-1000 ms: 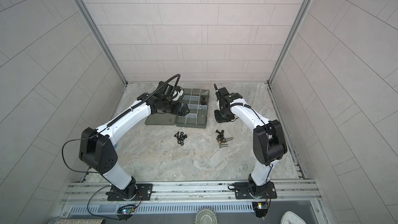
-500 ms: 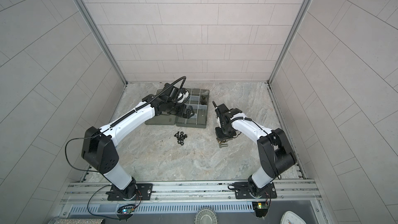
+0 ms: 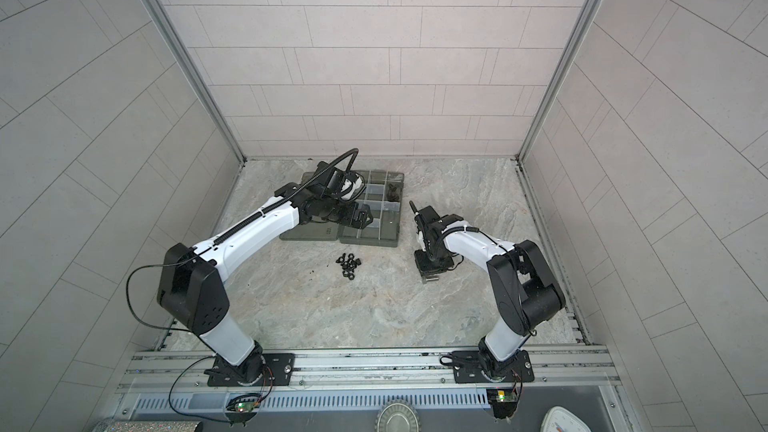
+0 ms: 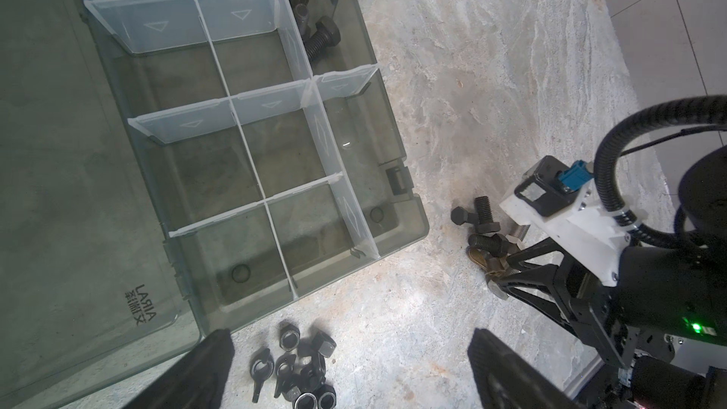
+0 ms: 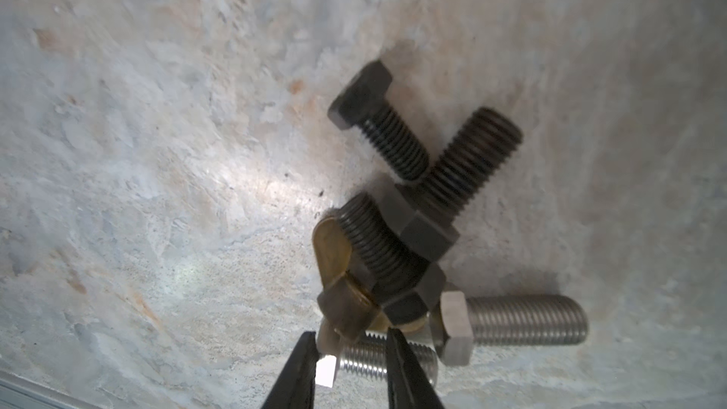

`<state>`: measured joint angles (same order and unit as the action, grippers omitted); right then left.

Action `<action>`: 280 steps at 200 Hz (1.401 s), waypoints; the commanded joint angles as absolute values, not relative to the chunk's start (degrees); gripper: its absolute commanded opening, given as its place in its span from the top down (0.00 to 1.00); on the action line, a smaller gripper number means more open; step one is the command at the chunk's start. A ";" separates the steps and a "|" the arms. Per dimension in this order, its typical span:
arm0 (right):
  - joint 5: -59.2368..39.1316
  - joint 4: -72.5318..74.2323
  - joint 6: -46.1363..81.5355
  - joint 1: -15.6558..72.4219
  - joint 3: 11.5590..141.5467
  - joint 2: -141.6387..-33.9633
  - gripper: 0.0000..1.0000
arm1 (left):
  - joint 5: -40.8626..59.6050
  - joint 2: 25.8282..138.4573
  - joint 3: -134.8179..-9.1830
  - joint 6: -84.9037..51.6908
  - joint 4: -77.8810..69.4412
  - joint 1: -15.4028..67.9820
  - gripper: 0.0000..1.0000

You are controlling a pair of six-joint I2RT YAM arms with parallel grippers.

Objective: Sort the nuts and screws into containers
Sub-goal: 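Lower the right gripper and close on the brass wing nut, then lift the brass wing nut and carry it over the box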

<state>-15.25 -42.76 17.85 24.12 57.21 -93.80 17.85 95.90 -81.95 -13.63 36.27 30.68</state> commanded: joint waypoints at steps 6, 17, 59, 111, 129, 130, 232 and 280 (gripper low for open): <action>-14.50 -41.73 18.10 24.42 57.83 -96.35 0.69 | 17.20 94.74 -82.48 -12.37 36.91 30.80 0.00; -14.75 -41.38 18.10 24.38 57.71 -97.04 0.68 | 17.23 94.74 -82.77 -11.79 37.40 30.84 0.00; -14.94 -41.21 18.15 24.73 57.79 -98.09 0.71 | 16.61 93.99 -82.44 -10.12 38.10 30.76 0.00; -14.59 -41.92 17.75 25.27 58.88 -100.42 0.78 | 16.54 93.63 -82.18 -9.10 38.86 30.70 0.00; -14.59 -41.26 17.91 25.46 58.42 -100.76 0.78 | 16.42 93.52 -82.16 -8.70 39.58 30.74 0.00; -14.59 -41.29 17.87 25.43 58.39 -100.78 0.78 | 16.38 93.52 -82.17 -8.70 39.61 30.75 0.00; -12.44 -43.35 16.85 26.85 60.57 -102.21 1.00 | 15.07 90.86 -80.39 -7.76 42.03 30.54 0.00; -12.67 -46.68 17.32 27.07 65.23 -97.97 1.00 | 13.84 89.03 -78.84 -7.91 41.91 30.43 0.00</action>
